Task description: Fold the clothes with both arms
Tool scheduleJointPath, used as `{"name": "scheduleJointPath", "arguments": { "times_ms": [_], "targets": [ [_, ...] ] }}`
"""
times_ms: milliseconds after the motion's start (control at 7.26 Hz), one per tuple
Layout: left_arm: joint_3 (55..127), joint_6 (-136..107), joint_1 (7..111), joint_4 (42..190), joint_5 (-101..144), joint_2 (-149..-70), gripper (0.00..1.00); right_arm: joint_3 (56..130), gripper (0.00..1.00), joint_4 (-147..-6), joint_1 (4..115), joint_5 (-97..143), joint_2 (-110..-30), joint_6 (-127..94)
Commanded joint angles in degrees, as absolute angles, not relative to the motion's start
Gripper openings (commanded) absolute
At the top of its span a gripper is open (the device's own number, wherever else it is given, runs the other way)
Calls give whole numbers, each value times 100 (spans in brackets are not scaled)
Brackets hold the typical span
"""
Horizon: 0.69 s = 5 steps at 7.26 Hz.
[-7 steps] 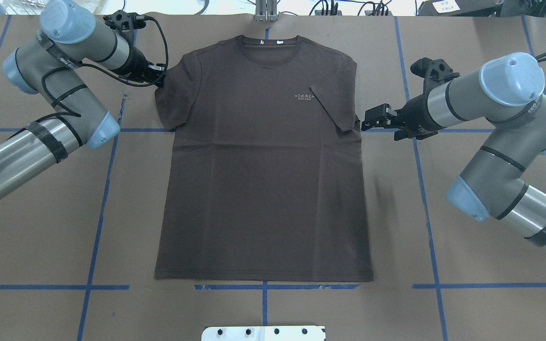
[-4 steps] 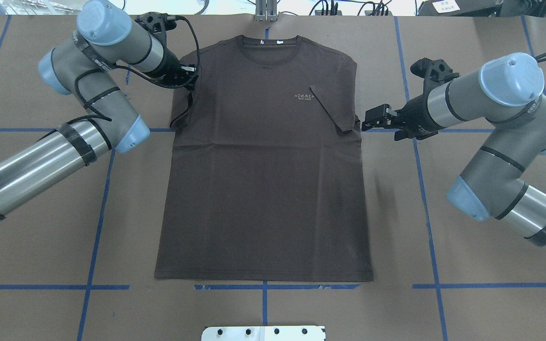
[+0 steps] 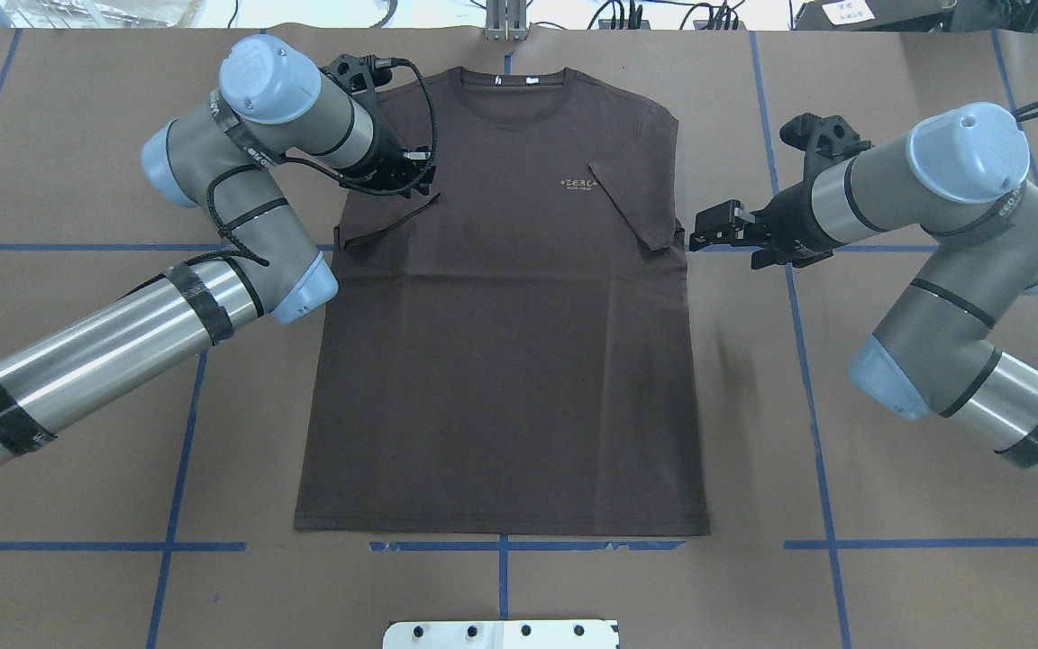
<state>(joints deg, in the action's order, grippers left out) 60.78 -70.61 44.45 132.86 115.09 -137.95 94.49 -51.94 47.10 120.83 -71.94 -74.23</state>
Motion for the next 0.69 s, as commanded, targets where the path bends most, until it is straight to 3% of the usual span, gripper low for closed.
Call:
{"name": "scheduleJointPath", "arguments": {
  "times_ms": [0, 275, 551],
  "targets": [
    [6640, -7669, 4290, 13272, 11487, -13642, 80, 9553, 100, -5203, 4711, 12050, -7102, -7706],
    [7727, -8145, 4132, 13263, 11522, -13083, 83, 10034, 100, -5264, 4222, 11770, -7433, -9169],
    [9072, -8174, 4078, 13193, 11818, -12055, 79, 11183, 100, -5569, 2907, 10213, -8127, -9903]
  ]
}}
